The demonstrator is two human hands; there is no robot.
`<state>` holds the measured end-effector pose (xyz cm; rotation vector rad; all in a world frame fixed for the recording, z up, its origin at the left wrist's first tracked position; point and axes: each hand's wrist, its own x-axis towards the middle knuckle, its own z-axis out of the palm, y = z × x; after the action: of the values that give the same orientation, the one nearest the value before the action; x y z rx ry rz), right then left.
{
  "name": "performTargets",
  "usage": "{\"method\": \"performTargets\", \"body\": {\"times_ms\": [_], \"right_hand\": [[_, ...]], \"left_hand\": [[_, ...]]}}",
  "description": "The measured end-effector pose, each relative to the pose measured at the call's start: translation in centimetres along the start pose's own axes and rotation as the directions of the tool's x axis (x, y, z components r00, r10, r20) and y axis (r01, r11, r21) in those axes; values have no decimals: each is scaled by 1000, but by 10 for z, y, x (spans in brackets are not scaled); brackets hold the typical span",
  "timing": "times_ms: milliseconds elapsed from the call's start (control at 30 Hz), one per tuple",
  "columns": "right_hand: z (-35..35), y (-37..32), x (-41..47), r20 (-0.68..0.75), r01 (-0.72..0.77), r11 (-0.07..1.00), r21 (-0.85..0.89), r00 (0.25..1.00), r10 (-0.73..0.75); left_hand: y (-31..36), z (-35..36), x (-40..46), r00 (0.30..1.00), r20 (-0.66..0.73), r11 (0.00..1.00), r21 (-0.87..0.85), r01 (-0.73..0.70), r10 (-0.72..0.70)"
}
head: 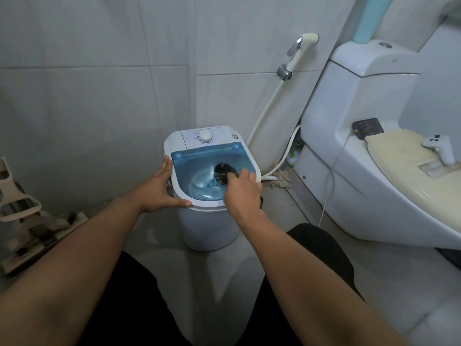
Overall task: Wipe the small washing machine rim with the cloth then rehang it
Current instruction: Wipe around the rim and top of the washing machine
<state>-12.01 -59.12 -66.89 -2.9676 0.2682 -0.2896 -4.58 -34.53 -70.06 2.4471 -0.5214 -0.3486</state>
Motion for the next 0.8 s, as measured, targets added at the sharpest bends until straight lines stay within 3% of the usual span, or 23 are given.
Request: {"method": "performTargets", "body": {"times_ms": [400,600,800], "right_hand": [[13,-75,-27,35,186,975,118,981,-191],[8,-36,-16,18,380,916,129,922,-386],[-3,28,6,44,442,888,125,892,-450]], "left_hand": [[-2,-3,-2,1000,-19,1000,-8,-25,25],[0,-1,-3,1000,-17,1000,-11,-26,26],[3,-3,-4,1000,-2,1000,6,-1,1]]}}
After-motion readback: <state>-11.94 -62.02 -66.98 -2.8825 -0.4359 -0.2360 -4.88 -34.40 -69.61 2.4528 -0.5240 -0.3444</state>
